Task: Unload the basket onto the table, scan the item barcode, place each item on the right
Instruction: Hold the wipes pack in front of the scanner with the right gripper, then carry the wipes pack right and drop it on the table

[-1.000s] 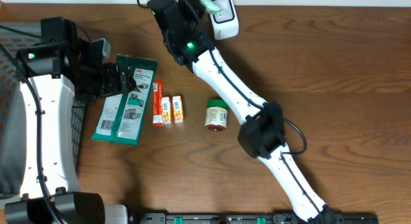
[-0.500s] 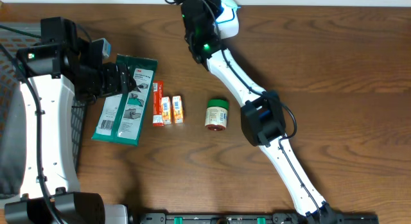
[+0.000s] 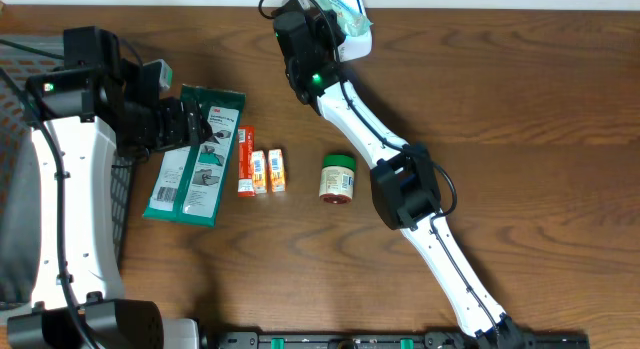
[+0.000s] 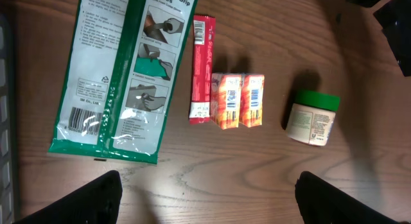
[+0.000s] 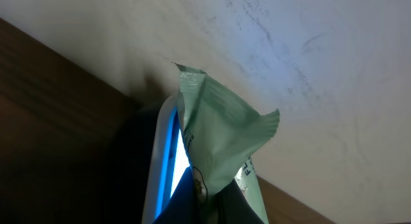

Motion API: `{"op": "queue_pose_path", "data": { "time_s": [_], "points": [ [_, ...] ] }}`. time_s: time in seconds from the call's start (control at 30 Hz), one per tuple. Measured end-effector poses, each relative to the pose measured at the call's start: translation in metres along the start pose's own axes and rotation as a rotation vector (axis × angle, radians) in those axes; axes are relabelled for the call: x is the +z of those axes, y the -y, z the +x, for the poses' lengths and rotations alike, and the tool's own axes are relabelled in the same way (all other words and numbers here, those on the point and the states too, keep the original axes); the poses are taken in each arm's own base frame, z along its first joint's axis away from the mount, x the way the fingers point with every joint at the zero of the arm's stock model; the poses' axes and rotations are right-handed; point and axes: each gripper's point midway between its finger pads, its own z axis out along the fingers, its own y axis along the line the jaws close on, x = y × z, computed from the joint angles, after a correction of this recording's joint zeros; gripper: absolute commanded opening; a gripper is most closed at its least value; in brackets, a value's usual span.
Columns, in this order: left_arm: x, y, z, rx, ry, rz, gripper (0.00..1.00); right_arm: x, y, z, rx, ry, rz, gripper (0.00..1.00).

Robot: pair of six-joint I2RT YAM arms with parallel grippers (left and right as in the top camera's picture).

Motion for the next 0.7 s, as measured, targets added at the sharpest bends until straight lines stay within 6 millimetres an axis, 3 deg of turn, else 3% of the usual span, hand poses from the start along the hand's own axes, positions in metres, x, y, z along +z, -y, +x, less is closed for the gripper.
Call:
{"op": "queue_pose_path", "data": {
  "time_s": [0.23, 0.4, 0.5, 0.6, 0.7],
  "points": [
    [0.0, 0.0, 0.0, 0.0, 0.0, 0.0, 0.87, -0.001, -0.001, 0.0, 0.008, -0.002, -0.021, 0.01],
    [0.0, 0.0, 0.0, 0.0, 0.0, 0.0, 0.87, -0.02, 0.022, -0.003, -0.045, -0.067, -0.089, 0.01],
    [0.0, 0.0, 0.0, 0.001, 0.001, 0.0, 0.87, -0.051, 0.061, -0.008, -0.051, -0.127, -0.163, 0.01],
    [0.0, 0.0, 0.0, 0.0, 0.0, 0.0, 0.87, -0.095, 0.116, -0.01, -0.013, -0.186, -0.259, 0.01],
    [0.0, 0.0, 0.0, 0.0, 0.0, 0.0, 0.87, -0.133, 0.18, 0.001, 0.074, -0.248, -0.345, 0.01]
  ]
}}
